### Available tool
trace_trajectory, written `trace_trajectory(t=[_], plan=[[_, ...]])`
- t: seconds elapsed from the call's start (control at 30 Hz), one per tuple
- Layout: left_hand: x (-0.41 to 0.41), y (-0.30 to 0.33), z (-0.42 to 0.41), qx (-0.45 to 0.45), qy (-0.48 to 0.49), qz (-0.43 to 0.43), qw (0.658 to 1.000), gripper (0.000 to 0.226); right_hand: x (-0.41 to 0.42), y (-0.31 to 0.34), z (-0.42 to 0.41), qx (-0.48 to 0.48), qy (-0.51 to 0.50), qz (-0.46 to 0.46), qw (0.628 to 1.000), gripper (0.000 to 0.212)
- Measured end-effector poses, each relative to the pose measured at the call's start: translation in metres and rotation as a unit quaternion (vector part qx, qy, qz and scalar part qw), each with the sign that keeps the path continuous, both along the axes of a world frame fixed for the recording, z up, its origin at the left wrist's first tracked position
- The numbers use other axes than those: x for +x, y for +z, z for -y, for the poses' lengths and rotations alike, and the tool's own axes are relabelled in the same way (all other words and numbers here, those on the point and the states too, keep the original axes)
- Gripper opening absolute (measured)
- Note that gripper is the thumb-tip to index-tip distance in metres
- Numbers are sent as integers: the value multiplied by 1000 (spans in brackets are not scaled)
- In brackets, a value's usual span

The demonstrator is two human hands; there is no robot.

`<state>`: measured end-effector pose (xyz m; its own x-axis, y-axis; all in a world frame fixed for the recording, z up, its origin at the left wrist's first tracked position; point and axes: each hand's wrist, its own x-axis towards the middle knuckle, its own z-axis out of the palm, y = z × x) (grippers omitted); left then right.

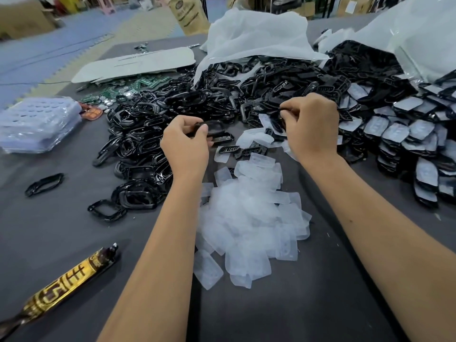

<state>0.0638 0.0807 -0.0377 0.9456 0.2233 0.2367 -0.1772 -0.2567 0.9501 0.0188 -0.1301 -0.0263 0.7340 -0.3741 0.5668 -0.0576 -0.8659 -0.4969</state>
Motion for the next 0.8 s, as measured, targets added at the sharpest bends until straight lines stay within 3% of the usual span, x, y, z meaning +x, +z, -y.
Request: trace_trajectory(t=[0.13, 0.23, 0.3, 0.43, 0.6, 0.8], plan=[[-3, 1, 0, -62, -30, -3, 998, 10, 0, -1, -7, 183, 67, 26, 981, 22], [-3, 2, 0, -110, -38, -34, 993, 17, -1, -9, -20, 418, 174, 13, 892, 10], [-3, 3, -2, -134, -60, -63, 987, 19, -3, -15, -25, 490, 204, 6, 847, 9], [-5, -1, -1, -157, -136, -111, 972, 11, -7, -20, -28, 536, 223, 4, 815, 4], [-4, -6, 5, -168, -179, -122, 962, 6, -8, -19, -29, 550, 232, 14, 802, 11], [-5, -8, 6, -159, -175, -112, 965, 30, -8, -19, -29, 548, 241, -4, 801, 16]])
